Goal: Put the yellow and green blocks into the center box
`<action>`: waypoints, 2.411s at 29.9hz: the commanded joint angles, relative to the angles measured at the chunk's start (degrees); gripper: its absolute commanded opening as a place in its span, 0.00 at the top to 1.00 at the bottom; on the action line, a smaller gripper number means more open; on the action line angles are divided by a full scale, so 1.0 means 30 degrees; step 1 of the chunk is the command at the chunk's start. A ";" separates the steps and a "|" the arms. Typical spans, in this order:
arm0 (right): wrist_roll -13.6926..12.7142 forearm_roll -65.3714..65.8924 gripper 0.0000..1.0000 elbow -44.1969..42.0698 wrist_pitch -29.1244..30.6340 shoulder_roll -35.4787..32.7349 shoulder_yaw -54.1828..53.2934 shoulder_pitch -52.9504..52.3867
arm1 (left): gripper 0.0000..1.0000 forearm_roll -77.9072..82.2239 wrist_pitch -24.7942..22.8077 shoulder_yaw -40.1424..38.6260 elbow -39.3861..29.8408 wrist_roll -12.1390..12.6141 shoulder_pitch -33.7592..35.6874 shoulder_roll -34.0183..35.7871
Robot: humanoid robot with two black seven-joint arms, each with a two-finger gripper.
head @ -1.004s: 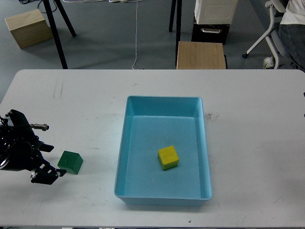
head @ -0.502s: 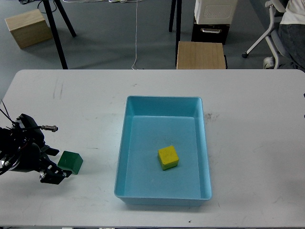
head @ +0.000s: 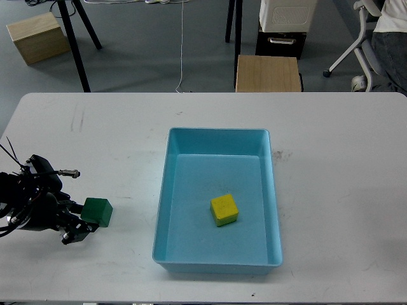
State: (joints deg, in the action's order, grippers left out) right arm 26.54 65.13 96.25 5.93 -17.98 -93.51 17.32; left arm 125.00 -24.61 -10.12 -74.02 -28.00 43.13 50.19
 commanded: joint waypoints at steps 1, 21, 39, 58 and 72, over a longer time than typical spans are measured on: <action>0.0000 -0.0002 0.01 -0.0003 -0.0014 0.0045 -0.0001 0.0000 | 0.60 -0.0001 0.0146 -0.0027 0.0123 0.0001 -0.0110 -0.0061; 0.0000 0.0027 0.01 -0.0033 -0.0248 0.0104 -0.0001 0.0029 | 0.08 -0.1004 0.1582 -0.0261 0.0974 0.0001 0.0213 -0.0442; 0.0000 -0.0002 0.01 -0.0033 -0.0278 0.0133 -0.0001 0.0029 | 0.16 -0.1356 0.1582 -0.0554 0.1325 0.0001 0.0535 -0.2141; 0.0029 0.0027 0.01 -0.0062 -0.0453 0.0104 -0.0030 0.0526 | 0.84 -0.0001 0.2402 -0.0553 0.1852 0.0001 0.3195 -0.1383; 0.0059 0.0086 0.01 -0.0149 -0.2591 -0.0189 -0.0206 0.3397 | 0.84 -0.3026 0.0912 -0.0496 -0.2186 0.0001 0.9820 -0.0937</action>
State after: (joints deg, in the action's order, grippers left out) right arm 26.66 65.43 95.94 -0.55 -18.46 -94.05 26.04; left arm 115.96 -19.39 -11.60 -76.30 -28.00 70.48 48.85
